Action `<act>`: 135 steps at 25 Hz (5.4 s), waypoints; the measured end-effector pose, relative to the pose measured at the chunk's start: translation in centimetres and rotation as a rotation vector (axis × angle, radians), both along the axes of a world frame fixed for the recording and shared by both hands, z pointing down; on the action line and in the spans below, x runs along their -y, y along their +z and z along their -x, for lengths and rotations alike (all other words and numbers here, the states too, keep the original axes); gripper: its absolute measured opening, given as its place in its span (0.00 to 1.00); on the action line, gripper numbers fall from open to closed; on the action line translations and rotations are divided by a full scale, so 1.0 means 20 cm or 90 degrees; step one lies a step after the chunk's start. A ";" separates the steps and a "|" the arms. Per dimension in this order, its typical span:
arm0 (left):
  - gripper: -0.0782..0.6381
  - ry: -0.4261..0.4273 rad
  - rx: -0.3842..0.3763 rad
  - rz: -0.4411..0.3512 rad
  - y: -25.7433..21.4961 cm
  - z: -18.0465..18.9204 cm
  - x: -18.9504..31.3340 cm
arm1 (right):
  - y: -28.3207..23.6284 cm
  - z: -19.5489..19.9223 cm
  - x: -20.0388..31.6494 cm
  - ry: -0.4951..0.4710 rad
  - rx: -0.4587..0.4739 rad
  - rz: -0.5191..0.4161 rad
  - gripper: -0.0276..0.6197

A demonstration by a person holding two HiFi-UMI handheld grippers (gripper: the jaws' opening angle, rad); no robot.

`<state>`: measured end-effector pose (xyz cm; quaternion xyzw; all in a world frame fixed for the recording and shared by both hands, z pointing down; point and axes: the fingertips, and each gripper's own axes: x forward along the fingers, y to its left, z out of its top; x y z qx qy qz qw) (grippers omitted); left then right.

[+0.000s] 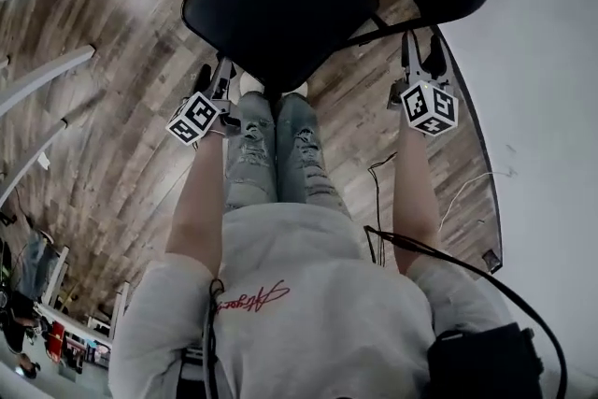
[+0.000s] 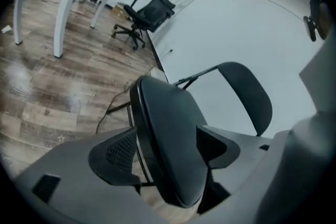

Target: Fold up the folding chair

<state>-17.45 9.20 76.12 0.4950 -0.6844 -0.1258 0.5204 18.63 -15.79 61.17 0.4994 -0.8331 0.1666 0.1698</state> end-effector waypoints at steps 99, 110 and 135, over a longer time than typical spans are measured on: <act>0.46 0.141 -0.175 0.235 -0.91 -1.07 2.68 | -0.35 -0.21 1.45 0.141 0.035 0.034 0.07; 0.49 0.141 -0.164 0.255 -0.89 -1.12 2.79 | -0.31 -0.23 1.46 0.132 0.000 0.055 0.07; 0.47 0.354 0.324 -0.141 -1.34 -0.84 2.54 | -0.57 -0.25 1.03 0.097 -0.072 -0.157 0.28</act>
